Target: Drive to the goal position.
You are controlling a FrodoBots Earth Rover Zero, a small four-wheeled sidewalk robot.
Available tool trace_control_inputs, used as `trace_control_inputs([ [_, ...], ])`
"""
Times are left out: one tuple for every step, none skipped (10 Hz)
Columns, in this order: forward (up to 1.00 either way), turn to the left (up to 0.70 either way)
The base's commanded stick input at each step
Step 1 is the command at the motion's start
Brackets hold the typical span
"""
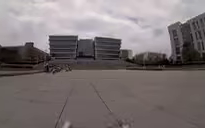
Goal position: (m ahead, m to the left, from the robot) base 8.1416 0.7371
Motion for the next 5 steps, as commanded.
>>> trace_control_inputs([
  [0.7,0.07],
  [0.7,0.03],
  [0.7,0.0],
  [0.7,0.0],
  [0.7,0.0],
])
